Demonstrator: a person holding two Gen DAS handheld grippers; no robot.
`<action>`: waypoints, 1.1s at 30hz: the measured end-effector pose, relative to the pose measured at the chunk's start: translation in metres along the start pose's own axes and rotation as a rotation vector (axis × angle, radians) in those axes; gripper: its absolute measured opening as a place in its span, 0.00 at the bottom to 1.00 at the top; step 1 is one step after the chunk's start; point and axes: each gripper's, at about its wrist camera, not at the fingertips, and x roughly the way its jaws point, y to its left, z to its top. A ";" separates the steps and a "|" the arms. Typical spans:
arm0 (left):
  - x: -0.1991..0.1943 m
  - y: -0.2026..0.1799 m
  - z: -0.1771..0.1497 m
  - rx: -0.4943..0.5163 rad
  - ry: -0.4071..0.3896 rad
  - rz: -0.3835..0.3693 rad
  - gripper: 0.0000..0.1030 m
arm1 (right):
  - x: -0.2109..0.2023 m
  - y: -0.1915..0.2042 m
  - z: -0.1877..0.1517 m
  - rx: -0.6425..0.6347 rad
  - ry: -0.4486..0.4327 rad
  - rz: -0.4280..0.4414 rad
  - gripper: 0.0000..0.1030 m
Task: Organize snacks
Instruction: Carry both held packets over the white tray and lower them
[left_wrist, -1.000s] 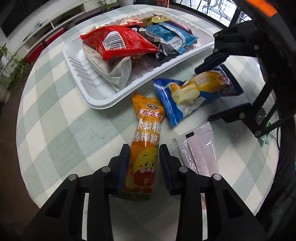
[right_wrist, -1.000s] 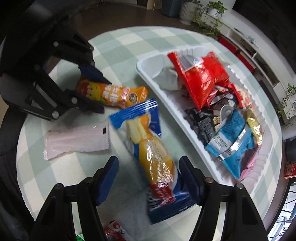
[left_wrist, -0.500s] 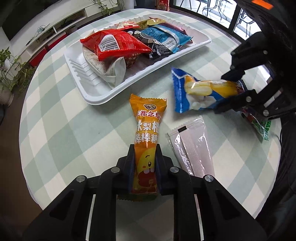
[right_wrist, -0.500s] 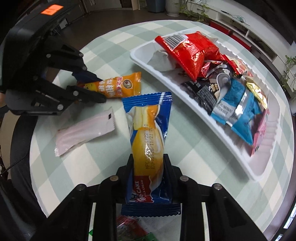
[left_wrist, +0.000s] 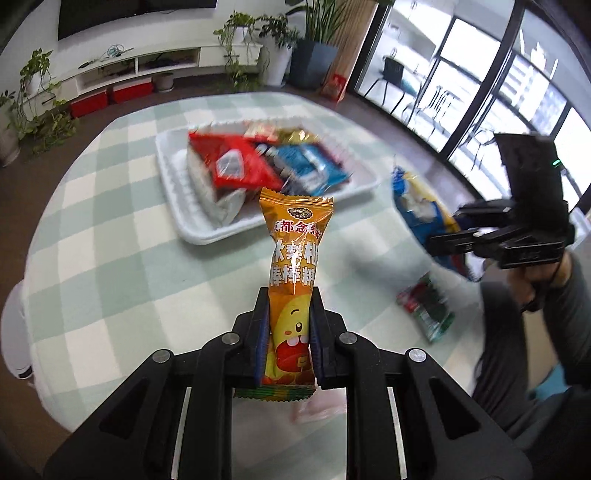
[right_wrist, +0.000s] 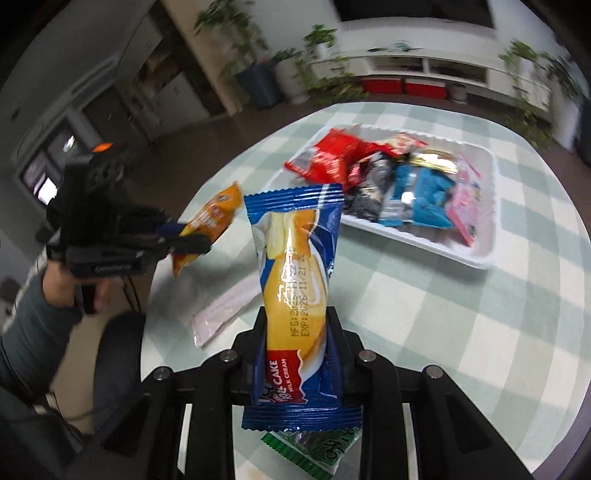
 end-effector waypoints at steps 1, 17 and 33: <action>-0.001 -0.003 0.006 -0.013 -0.020 -0.016 0.16 | -0.004 -0.006 0.002 0.033 -0.014 -0.006 0.29; 0.057 -0.013 0.156 -0.153 -0.120 -0.053 0.16 | -0.048 -0.076 0.100 0.306 -0.204 -0.104 0.29; 0.148 0.016 0.162 -0.235 -0.027 0.014 0.17 | 0.049 -0.121 0.122 0.415 -0.048 -0.182 0.29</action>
